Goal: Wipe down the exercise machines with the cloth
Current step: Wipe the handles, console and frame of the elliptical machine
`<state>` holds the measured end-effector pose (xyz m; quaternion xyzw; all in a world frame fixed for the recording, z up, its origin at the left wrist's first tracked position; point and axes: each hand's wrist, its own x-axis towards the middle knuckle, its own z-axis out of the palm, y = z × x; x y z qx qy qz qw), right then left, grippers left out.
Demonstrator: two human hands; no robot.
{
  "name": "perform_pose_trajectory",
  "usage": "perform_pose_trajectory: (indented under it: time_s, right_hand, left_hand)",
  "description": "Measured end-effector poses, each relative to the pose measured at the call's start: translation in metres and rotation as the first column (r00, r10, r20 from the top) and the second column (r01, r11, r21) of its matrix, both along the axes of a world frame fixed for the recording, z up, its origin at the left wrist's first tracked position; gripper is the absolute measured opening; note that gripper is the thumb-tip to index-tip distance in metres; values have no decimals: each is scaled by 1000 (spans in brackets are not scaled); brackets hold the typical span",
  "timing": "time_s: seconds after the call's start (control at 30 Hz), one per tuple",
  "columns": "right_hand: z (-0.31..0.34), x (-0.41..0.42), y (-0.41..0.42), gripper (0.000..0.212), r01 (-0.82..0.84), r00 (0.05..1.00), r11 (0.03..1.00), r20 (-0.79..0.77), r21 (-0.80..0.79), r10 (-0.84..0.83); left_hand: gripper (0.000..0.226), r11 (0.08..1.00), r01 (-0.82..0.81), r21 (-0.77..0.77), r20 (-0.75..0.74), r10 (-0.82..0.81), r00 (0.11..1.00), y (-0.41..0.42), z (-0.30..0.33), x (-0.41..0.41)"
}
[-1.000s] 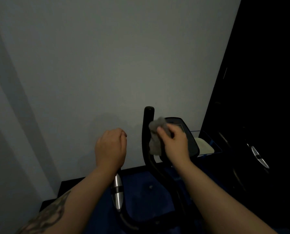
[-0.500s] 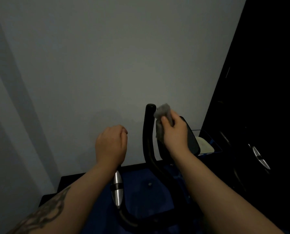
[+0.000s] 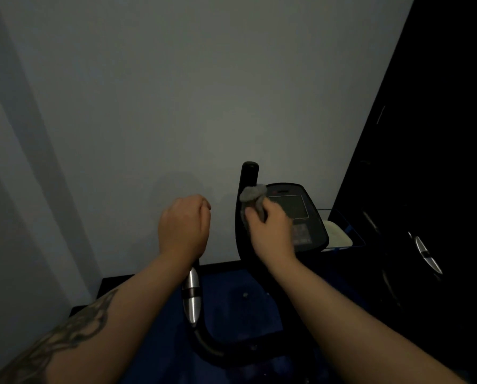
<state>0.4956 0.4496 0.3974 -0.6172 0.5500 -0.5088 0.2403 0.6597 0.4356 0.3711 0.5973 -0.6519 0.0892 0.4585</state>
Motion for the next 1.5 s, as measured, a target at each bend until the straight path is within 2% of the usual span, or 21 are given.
perform_pose_trajectory:
  time_s: [0.07,0.17,0.3,0.37,0.5,0.57,0.67,0.77,0.9,1.0,1.17,1.27,1.4,1.5]
  right_hand:
    - [-13,-1,14,27,-21,997,1000,-74,2,21]
    - [-21,-24,24,23,-124,984,991,-122,58,130]
    - [2,-34,8,18,-62,996,998,-59,9,63]
    - [7,-19,4,23,-70,994,998,-87,-3,69]
    - [-13,2,25,21,-2,994,997,-105,-73,-6]
    - [-18,-8,33,16,-50,982,994,-186,-92,32]
    - [2,-28,29,14,-118,943,993,-314,2,113]
    - [18,-29,15,23,-96,973,991,-216,-91,74]
    - [-10,-12,23,23,-141,919,985,-384,-100,92]
    - [-24,-11,38,25,-141,940,983,-329,-117,95]
    - [-23,-29,45,20,-225,873,972,-456,-61,173]
    - [-14,-30,33,13,-221,902,968,-403,-122,156]
    - [-32,-19,34,31,-179,900,967,-427,-184,85]
    - [-49,-29,55,34,-204,861,957,-503,-206,75]
  left_hand:
    - [40,1000,6,-12,-10,-7,1000,0,0,1]
    - [40,1000,3,-13,-3,-3,1000,1,0,0]
    - [41,1000,-9,-1,1,9,1000,0,0,0]
    - [40,1000,-8,3,-3,8,1000,0,0,0]
    - [38,1000,-2,-5,-5,2,1000,0,-1,1]
    - [38,1000,-10,-12,3,10,1000,0,-1,1]
    - [35,1000,-25,-14,9,25,1000,0,-1,0]
    - [34,1000,-21,1,-1,21,1000,0,0,0]
    - [41,1000,-1,-5,-19,1,1000,3,1,1]
    - [43,1000,-4,10,-34,4,999,2,1,0]
    - [44,1000,2,-2,-47,-2,999,3,0,0]
    - [45,1000,-1,5,-51,2,999,4,2,-1]
    - [44,1000,7,2,-71,-7,997,4,1,0]
    - [42,1000,-3,-13,-51,3,999,3,0,0]
